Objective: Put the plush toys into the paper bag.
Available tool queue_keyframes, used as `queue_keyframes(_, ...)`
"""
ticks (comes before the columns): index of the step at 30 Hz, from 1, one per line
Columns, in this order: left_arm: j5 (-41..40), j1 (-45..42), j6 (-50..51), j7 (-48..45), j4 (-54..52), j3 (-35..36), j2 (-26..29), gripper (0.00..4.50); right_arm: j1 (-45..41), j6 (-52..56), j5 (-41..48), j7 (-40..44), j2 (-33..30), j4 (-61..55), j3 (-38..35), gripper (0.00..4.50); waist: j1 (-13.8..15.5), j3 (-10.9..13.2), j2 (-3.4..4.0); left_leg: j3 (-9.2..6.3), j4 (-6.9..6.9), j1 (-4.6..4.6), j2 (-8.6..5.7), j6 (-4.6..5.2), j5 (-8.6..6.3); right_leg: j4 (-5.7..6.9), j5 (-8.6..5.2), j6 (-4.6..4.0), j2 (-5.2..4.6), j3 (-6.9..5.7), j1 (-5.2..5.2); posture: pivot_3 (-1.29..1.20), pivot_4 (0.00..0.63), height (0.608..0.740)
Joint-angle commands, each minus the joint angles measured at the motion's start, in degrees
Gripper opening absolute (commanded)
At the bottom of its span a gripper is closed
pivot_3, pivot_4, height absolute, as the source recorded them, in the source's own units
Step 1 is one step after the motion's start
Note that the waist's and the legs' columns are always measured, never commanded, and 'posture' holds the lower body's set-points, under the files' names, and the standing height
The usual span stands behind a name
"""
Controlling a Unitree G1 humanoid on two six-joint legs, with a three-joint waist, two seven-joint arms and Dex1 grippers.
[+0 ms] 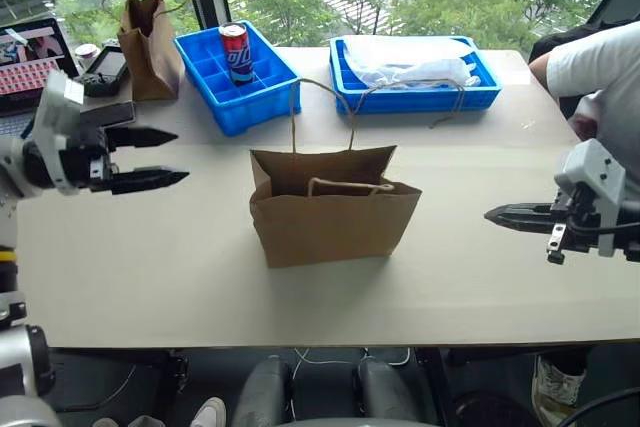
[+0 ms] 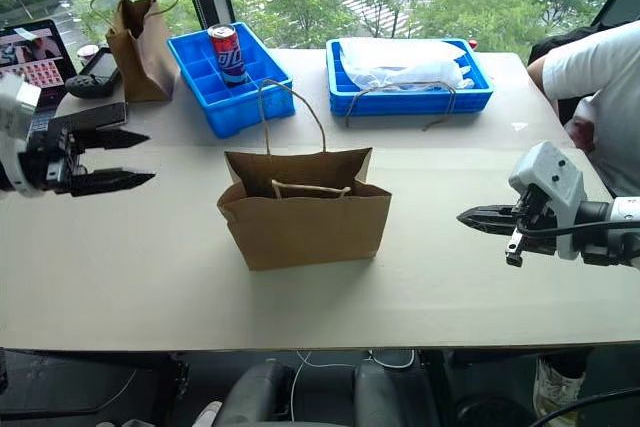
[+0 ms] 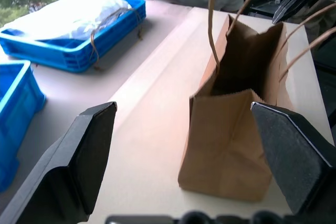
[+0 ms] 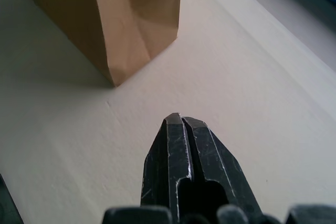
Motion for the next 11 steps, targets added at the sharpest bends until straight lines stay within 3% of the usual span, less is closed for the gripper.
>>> queue_keyframes(1,2.5,8.1,-1.5,7.6,-6.3,5.6,2.0,4.4,-1.1,-2.4,2.9,2.6,0.0,-0.1,-2.9,0.0,0.5,0.0,-0.04,-0.01,0.0,0.0,0.01,-0.01,0.01,0.04,0.0,0.0,-0.01,-0.02,0.02,0.0,0.15,0.74)
queue_keyframes(5,3.8,16.1,-5.0,11.1,-11.9,7.8,1.3,4.4,-1.0,-4.0,3.1,3.6,0.2,1.0,-2.8,0.0,0.4,0.0,-0.03,0.0,-0.03,-0.02,0.03,0.03,0.07,-0.06,0.01,-0.01,-0.09,0.02,0.01,0.0,0.15,0.74)
queue_keyframes(11,3.2,16.5,-8.0,12.3,-13.6,5.8,0.1,4.4,-0.8,-5.3,2.5,2.5,1.0,1.6,-1.6,0.0,0.9,0.0,-0.03,-0.01,-0.06,-0.02,0.03,0.03,0.07,-0.05,0.02,-0.04,-0.31,0.01,-0.02,0.0,0.15,0.74)
